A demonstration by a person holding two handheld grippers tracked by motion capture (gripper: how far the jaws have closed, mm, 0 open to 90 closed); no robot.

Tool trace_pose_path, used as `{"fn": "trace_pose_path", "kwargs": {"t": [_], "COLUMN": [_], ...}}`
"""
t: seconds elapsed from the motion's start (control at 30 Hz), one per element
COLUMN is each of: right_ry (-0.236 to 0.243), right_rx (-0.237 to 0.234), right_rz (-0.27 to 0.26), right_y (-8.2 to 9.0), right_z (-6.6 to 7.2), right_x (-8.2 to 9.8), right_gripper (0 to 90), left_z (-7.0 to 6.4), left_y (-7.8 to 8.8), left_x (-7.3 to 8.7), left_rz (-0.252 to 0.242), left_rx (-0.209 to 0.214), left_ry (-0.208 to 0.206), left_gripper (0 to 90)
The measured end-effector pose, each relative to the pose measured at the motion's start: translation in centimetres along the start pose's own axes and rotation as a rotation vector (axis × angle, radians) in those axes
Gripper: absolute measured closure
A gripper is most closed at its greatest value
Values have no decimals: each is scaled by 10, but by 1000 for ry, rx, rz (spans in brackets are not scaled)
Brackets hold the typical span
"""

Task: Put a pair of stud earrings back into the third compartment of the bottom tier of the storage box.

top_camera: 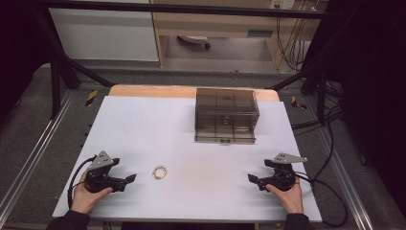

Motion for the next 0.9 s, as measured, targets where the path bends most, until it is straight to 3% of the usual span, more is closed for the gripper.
{"fn": "trace_pose_path", "kwargs": {"t": [0.3,0.9], "right_ry": [-4,39], "right_rx": [2,-15], "right_rz": [-4,18], "right_y": [0,-19], "right_z": [1,28], "right_x": [-1,-13], "right_gripper": [11,11], "left_z": [0,4], "left_y": [0,1], "left_x": [0,0], "left_rz": [-3,-6], "left_rx": [1,-13], "left_ry": [1,14], "left_gripper": [62,66]}}
Point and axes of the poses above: each handheld gripper's, and its own axes: y roughly backward along the jaws, x roughly out of its underside, z roughly to its left, the point moved 9 cm from there along -y, roughly forward along the jaws, and after that the axes turned 14 degrees about -y, right-handed, at the moved point
